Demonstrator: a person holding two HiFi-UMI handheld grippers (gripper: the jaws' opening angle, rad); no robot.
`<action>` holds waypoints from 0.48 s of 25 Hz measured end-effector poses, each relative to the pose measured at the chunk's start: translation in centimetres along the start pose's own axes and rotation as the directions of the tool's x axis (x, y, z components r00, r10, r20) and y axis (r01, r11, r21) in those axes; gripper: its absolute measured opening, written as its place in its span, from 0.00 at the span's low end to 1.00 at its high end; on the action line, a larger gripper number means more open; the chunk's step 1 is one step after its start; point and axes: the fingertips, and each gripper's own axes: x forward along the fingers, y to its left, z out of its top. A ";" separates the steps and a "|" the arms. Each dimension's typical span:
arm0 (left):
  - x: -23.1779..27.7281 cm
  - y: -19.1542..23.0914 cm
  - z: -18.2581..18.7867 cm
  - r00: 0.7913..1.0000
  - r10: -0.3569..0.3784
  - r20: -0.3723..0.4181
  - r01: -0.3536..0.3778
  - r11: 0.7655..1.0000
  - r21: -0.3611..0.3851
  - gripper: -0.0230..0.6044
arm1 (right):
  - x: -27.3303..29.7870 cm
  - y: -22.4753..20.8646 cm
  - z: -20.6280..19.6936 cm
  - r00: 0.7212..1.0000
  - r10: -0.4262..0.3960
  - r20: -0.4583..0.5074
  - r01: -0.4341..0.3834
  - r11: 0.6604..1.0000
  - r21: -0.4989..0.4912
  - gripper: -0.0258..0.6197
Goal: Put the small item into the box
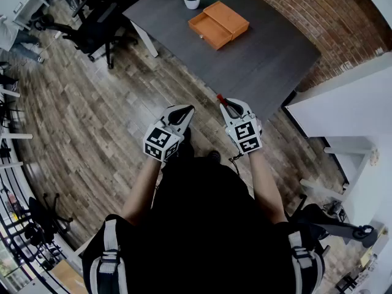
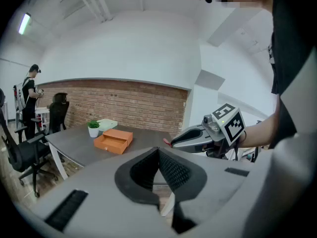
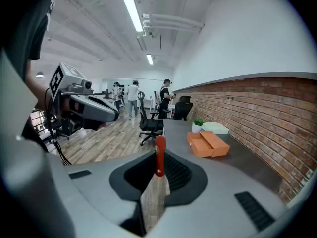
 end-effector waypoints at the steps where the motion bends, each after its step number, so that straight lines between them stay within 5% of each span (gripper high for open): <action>1: -0.2 0.5 0.0 1.000 -0.003 0.000 0.003 1.000 -0.001 0.07 | 0.4 0.2 0.2 1.000 -0.001 -0.003 0.001 1.000 0.001 0.14; 12: 0.2 5.2 0.1 0.998 -0.054 -0.011 0.054 0.998 -0.015 0.07 | 3.8 0.5 1.4 0.999 -0.016 -0.030 0.017 0.999 0.031 0.14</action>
